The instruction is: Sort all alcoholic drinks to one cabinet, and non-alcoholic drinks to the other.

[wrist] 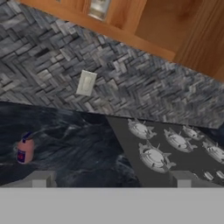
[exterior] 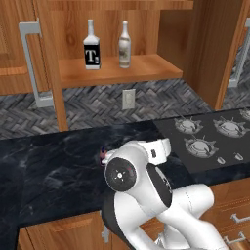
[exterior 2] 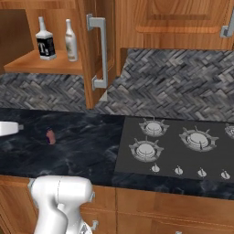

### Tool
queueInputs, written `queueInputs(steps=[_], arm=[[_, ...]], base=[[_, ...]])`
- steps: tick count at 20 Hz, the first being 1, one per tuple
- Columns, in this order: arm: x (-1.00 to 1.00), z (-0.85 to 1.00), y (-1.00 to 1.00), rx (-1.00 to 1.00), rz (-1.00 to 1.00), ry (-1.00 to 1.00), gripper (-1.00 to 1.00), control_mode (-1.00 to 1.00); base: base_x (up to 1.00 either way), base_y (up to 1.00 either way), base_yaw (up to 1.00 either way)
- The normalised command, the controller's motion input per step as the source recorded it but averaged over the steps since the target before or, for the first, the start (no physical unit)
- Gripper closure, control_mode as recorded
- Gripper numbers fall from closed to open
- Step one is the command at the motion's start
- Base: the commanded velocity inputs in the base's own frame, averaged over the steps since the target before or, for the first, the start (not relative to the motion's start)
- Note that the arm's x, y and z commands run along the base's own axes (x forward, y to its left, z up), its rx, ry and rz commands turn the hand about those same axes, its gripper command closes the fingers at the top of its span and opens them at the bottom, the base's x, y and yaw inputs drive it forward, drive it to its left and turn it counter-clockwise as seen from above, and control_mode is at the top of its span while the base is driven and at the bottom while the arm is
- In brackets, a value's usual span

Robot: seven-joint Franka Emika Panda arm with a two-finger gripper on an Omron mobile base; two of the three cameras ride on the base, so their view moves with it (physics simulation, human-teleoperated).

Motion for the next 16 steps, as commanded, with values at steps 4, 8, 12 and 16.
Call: queueInputs(steps=[4, 8, 12, 16], arm=[[0.04, -0.24, 0.11, 0.01, 0.0, 0.0, -1.0, -1.0], [0.08, -0.32, 0.03, 0.04, 0.0, 0.0, -1.0, -1.0], [0.13, -0.3, 0.0, 0.07, 0.0, 0.0, -1.0, -1.0], [0.21, -0.29, 0.01, 0.05, 0.0, 0.0, -1.0, -1.0]], base=[[0.0, 0.0, 0.0], [0.0, 0.0, 0.0], [0.0, 0.0, 0.0], [0.0, 0.0, 0.0]])
